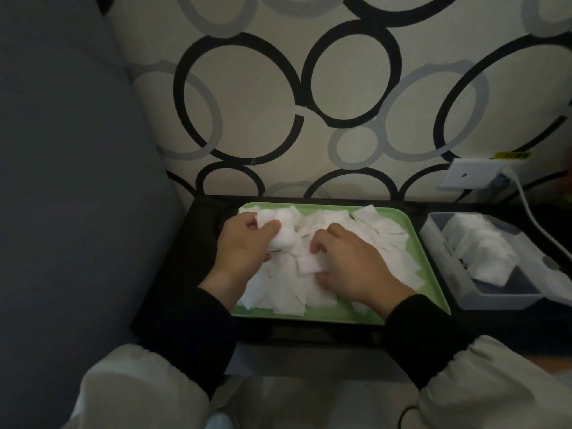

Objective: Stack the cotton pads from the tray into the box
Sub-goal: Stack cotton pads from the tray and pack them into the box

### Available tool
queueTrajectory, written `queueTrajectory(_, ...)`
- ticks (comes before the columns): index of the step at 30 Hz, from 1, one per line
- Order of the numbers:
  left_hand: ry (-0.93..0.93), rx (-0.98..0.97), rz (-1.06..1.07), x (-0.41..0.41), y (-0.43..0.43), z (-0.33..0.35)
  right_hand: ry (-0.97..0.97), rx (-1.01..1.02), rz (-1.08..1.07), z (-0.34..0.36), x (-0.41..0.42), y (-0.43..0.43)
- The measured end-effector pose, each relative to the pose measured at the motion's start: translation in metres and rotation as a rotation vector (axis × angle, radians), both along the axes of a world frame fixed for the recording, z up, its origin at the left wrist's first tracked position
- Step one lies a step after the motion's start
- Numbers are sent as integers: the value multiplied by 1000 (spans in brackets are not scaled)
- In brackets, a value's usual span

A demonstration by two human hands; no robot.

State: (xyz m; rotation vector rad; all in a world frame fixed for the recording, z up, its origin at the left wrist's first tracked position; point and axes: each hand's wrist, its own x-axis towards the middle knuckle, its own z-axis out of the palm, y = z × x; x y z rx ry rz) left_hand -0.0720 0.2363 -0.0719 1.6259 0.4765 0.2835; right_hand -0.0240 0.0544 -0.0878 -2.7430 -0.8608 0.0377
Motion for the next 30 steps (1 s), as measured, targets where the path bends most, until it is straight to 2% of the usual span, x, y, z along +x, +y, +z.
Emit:
queueTrajectory(5,-4,6,5,0,0,1,-36,153,8,5,1,-9)
queueTrajectory(11,2,-5,12,3,-1,0,280,661,-119,26,2,-30)
queueTrajectory(14,28,-9,-18,4,-6,-1,493,689,-260,21,6,-40)
queueTrajectory(17,63,-35,-77,4,-13,-3,499,592,-357,11,9,-47)
queueTrajectory(19,74,-59,-122,4,-20,-2,552,715,-373,14,9,-51)
queueTrajectory(22,88,-50,-182,4,-30,-1,709,1009,-326,27,7,-55)
queueTrajectory(24,99,-24,-218,5,-35,0,781,1102,-264,33,4,-57)
queueTrajectory(30,104,3,-346,6,-52,4,671,974,-112,43,1,-70)
